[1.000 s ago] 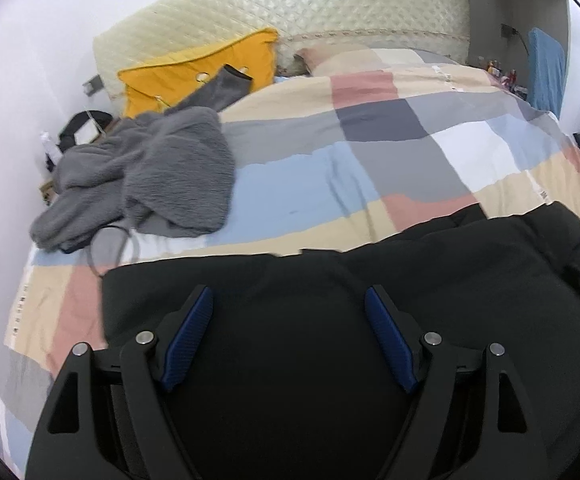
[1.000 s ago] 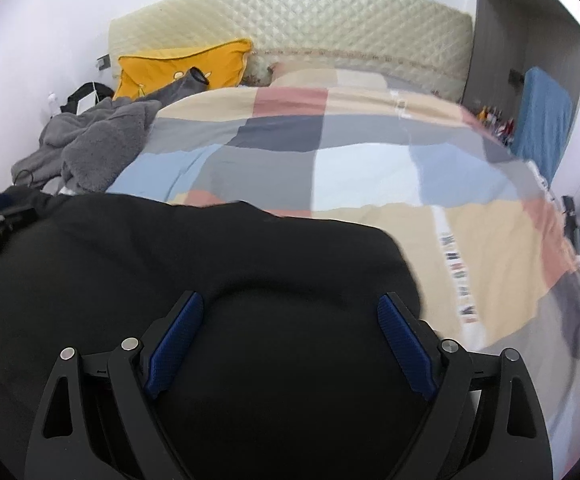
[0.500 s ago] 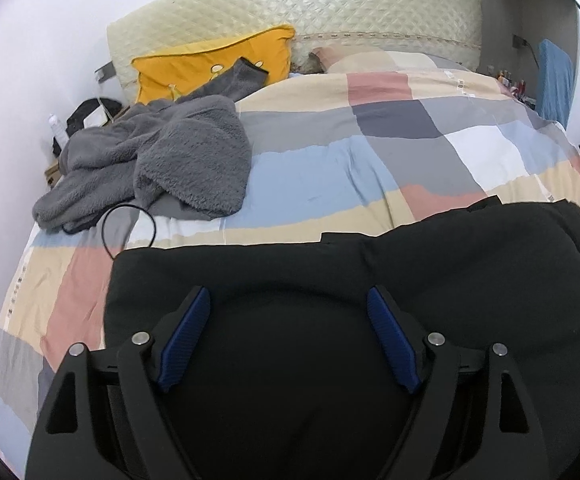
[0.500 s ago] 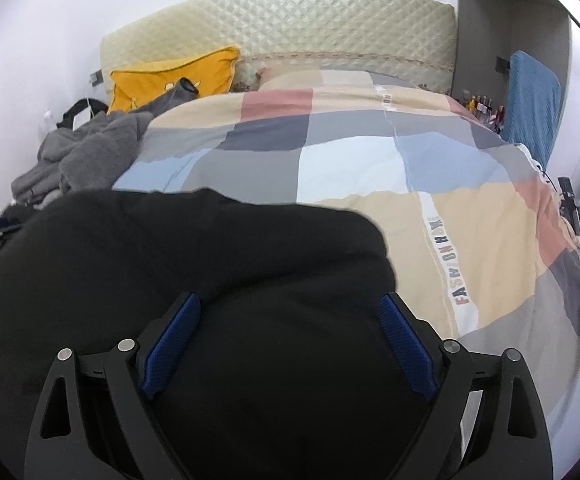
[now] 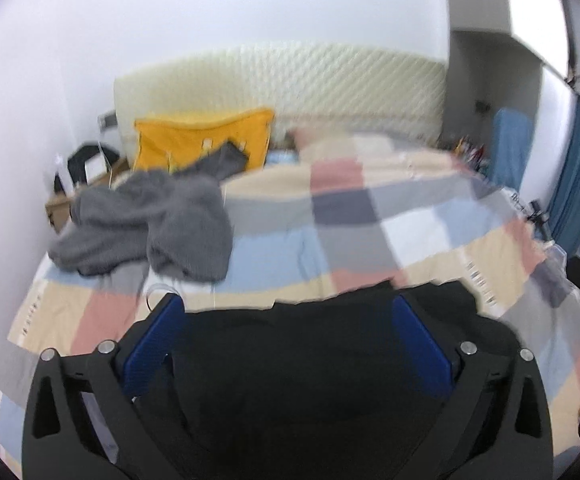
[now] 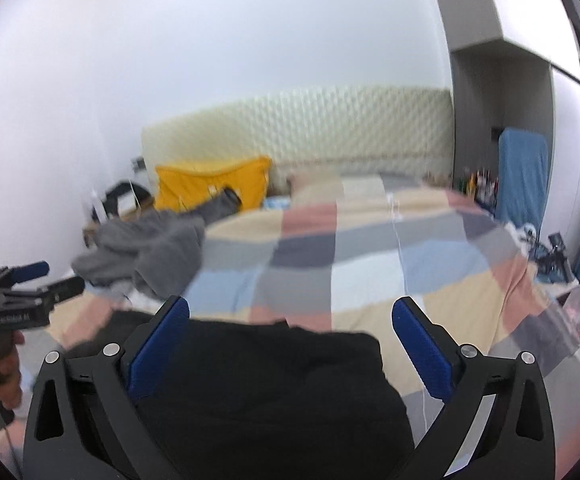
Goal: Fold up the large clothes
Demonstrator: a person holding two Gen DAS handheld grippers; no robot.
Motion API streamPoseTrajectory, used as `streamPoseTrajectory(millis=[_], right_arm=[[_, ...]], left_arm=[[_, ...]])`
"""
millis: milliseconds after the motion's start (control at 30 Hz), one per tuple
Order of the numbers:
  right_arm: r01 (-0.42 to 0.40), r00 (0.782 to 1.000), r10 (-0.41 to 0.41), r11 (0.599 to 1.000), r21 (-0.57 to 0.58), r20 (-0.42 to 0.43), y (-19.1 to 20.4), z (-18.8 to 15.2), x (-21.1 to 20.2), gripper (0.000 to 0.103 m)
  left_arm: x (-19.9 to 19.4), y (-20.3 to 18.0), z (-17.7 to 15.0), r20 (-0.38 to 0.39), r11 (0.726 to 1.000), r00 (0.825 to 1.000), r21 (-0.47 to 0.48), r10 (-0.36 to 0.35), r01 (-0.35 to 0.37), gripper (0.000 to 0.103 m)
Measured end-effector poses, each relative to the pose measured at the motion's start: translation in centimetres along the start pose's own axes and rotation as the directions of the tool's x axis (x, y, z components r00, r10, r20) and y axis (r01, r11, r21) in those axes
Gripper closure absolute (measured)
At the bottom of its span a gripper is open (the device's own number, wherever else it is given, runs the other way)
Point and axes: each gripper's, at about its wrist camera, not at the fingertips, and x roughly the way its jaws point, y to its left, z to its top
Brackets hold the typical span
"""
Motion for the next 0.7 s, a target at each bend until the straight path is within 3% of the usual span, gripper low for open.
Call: streamPoseTrajectory(millis=[133, 300, 500, 700], right_arm=[[-0.014, 0.997, 0.014, 1.0, -0.009, 0.069, 1.1, 2.2, -5.3, 0.001], [-0.024, 0.988, 0.025, 1.0, -0.008, 0.152, 2.4, 3.1, -11.2, 0.0], [-0.043, 0.978, 0.047, 0.999, -0.023, 0.205, 3.7, 2.3, -15.8, 0.0], [-0.063, 0.965, 0.062, 0.998, -0.004, 0.257, 4.5, 0.1, -19.5, 0.0]], left_arm=[[-5.8, -1.1, 1.0, 0.068, 0.999, 0.997, 0.029, -0.026, 0.024, 0.0], [-12.0, -1.4, 0.9, 0.098, 0.997, 0.992, 0.014, -0.078, 0.077, 0.0], [-17.4, -1.2, -0.1, 0.149, 0.99, 0.98, -0.035, -0.13, 0.137, 0.0], [-20.2, -1.5, -1.9, 0.183, 0.984, 0.97, -0.049, -0.161, 0.173, 0.0]])
